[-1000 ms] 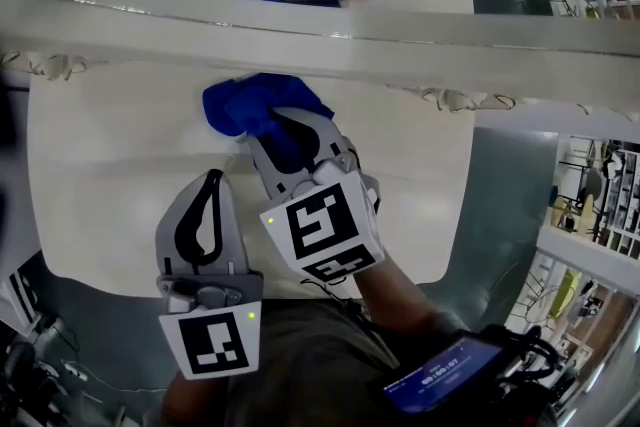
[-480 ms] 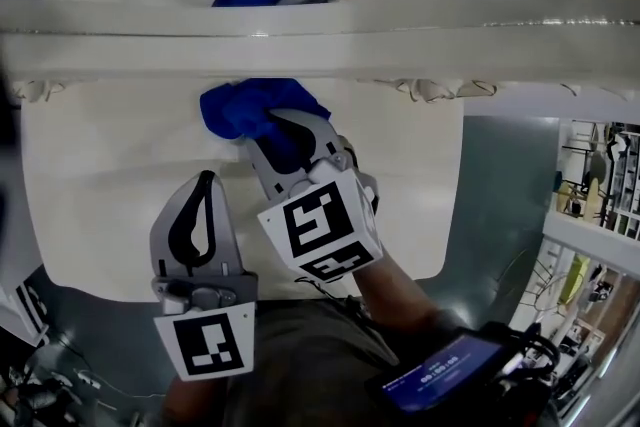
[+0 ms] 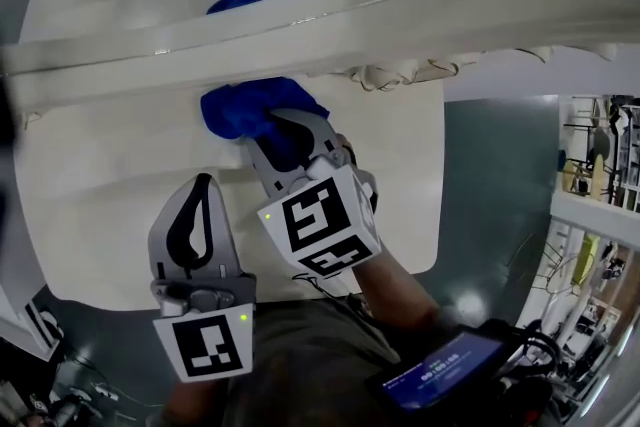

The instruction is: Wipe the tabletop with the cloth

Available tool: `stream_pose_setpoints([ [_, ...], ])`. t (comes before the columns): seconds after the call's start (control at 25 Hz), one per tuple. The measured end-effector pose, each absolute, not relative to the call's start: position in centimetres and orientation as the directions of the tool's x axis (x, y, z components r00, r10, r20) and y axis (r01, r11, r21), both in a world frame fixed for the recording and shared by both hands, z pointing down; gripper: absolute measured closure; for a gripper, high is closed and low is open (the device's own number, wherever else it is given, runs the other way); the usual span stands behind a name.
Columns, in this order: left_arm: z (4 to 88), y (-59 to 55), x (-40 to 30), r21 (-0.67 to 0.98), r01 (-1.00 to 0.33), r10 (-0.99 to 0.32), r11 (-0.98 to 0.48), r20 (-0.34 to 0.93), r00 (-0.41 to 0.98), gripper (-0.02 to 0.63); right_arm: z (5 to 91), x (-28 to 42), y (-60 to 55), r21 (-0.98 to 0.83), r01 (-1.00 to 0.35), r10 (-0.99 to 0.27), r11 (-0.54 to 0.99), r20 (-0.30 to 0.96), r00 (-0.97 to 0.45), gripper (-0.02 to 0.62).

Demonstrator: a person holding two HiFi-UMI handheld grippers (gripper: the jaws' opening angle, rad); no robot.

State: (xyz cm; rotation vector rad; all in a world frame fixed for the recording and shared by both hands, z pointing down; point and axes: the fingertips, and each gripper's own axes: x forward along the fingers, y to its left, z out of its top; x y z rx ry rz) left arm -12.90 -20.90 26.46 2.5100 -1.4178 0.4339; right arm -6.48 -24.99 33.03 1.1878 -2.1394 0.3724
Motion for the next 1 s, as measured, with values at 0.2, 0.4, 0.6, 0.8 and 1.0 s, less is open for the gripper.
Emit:
stream_pose_setpoints([
  [0.2, 26.8, -20.7, -8.5, 0.050, -0.843, -0.776, -0.535, 0.367, 0.514, 0.589, 33.5, -1.8, -24.6, 0.060, -0.850, -0.655, 0.523, 0.666, -0.357, 0.499],
  [0.4, 26.4, -20.4, -6.3, 0.040, -0.826, -0.762, -0.562, 0.364, 0.536, 0.589, 33.3, 0.7, -23.9, 0.059, -0.868, -0.667, 0.492, 0.666, -0.333, 0.499],
  [0.6, 25.6, -19.5, -1.6, 0.032, -0.811, -0.752, -0.584, 0.355, 0.555, 0.589, 32.7, 5.8, -22.7, 0.059, -0.885, -0.681, 0.462, 0.663, -0.311, 0.499],
  [0.8, 25.3, -18.9, 1.1, 0.026, -0.792, -0.734, -0.610, 0.358, 0.577, 0.589, 32.6, 8.9, -21.9, 0.049, -0.904, -0.692, 0.425, 0.661, -0.290, 0.499],
  [1.0, 24.9, -18.3, 4.1, 0.014, -0.770, -0.715, -0.638, 0.362, 0.599, 0.589, 32.2, 11.3, -21.3, 0.028, -0.913, -0.702, 0.406, 0.650, -0.292, 0.499],
])
